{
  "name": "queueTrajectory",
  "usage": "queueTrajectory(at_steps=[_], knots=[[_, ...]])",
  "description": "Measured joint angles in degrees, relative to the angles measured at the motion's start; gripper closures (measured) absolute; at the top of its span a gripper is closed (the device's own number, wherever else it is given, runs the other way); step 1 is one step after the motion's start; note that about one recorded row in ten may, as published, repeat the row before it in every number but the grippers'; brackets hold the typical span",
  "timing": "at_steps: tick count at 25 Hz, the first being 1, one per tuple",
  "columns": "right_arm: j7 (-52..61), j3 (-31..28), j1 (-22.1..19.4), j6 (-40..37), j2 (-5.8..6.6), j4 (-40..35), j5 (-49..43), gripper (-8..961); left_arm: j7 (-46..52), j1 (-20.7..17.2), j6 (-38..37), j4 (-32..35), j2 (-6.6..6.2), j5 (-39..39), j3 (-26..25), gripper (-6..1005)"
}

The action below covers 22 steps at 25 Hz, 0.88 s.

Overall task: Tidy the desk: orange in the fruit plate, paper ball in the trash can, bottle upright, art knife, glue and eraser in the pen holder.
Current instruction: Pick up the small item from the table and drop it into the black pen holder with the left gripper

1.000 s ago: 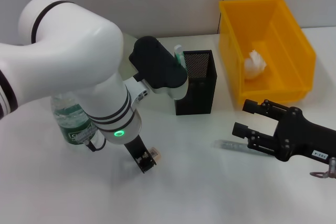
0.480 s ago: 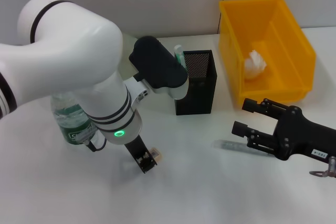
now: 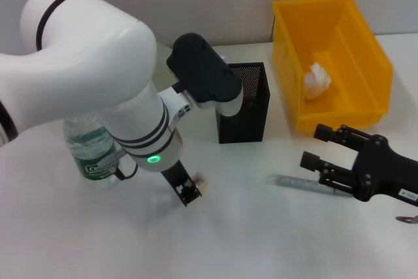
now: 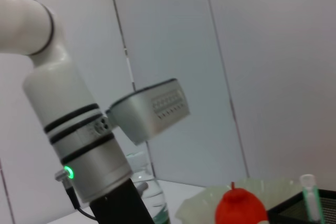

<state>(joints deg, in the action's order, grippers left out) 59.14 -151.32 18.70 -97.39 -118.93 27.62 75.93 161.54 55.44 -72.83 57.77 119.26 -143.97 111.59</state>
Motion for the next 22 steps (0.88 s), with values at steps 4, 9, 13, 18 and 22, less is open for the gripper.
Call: queueTrajectory(at_steps=[4, 9, 13, 18, 22], knots=[[0.0, -1.3, -1.3, -0.3, 0.08, 0.5, 0.0, 262, 0.9, -1.3, -0.2, 3.8, 0.00, -2.2, -0.2, 752], [0.0, -1.8, -2.7, -0.5, 0.26, 0.8, 0.0, 262, 1.8, -2.8, -0.7, 7.6, 0.00, -4.9, -0.4, 752], [0.1, -1.9, -3.6, -0.2, 0.28, 0.8, 0.0, 262, 2.1, -4.5, -1.5, 12.0, -0.05, -6.7, -0.9, 752], [0.1, -1.9, -4.3, 0.0, 0.22, 0.8, 0.0, 262, 2.3, -5.2, -1.6, 14.3, -0.07, -7.4, -1.0, 753], [0.1, -1.9, -4.4, 0.0, 0.13, 0.7, 0.0, 262, 2.6, -10.4, -1.9, 27.4, -0.16, -11.4, -1.7, 757]])
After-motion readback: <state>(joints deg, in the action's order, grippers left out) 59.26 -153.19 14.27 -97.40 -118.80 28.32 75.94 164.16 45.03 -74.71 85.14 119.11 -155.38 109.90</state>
